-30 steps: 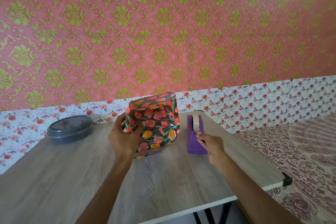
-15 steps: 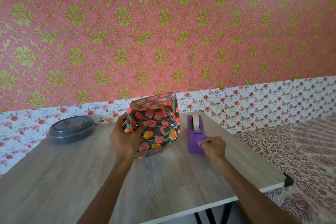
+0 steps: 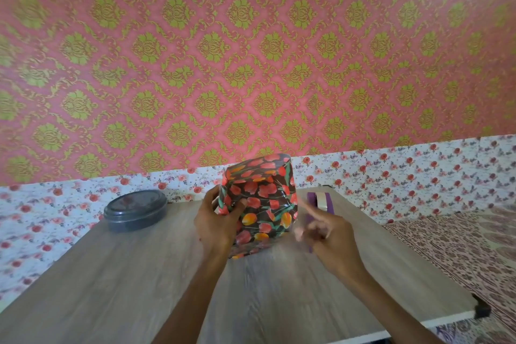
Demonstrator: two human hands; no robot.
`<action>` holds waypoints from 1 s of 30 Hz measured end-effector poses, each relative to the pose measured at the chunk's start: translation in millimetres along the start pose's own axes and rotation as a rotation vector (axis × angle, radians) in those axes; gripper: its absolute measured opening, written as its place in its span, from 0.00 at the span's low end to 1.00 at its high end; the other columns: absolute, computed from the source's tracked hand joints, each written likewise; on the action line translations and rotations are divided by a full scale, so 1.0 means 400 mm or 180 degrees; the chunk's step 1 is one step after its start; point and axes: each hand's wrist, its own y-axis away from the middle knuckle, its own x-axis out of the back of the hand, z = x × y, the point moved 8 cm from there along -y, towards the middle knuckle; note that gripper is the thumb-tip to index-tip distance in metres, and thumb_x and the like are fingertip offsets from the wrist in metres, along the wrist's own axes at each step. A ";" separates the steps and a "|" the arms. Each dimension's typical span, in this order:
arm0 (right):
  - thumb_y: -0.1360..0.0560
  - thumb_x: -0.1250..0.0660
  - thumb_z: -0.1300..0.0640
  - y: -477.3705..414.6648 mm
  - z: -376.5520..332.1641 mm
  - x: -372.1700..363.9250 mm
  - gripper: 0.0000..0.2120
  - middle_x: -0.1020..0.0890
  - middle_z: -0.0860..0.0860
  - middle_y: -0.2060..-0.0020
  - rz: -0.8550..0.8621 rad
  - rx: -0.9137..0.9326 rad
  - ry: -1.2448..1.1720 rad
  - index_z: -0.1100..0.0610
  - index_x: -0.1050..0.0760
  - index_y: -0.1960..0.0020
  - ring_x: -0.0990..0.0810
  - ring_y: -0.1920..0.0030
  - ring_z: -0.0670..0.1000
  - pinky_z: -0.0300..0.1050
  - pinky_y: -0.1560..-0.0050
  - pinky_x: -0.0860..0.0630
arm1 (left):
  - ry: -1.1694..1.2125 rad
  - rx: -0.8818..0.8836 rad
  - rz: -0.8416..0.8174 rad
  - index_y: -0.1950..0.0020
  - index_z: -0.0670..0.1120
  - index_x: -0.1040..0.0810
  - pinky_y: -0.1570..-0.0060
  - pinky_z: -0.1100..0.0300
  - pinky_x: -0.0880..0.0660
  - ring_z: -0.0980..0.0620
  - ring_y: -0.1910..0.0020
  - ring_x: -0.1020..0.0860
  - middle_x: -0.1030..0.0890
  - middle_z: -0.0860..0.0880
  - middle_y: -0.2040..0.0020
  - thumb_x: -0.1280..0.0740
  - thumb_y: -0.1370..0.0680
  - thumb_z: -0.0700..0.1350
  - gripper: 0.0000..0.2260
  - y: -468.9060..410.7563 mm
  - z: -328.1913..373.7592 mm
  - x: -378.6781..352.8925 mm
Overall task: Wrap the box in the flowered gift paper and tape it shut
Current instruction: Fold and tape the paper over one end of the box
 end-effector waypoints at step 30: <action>0.27 0.26 0.61 -0.084 -0.058 -0.148 0.08 0.16 0.49 0.65 0.1191 -0.0785 -0.0632 0.56 0.26 0.55 0.18 0.74 0.48 0.35 0.71 0.25 | 0.0189 -0.0266 0.0337 0.49 0.57 0.23 0.56 0.60 0.25 0.56 0.57 0.20 0.18 0.55 0.57 0.21 0.34 0.41 0.20 0.001 0.015 -0.002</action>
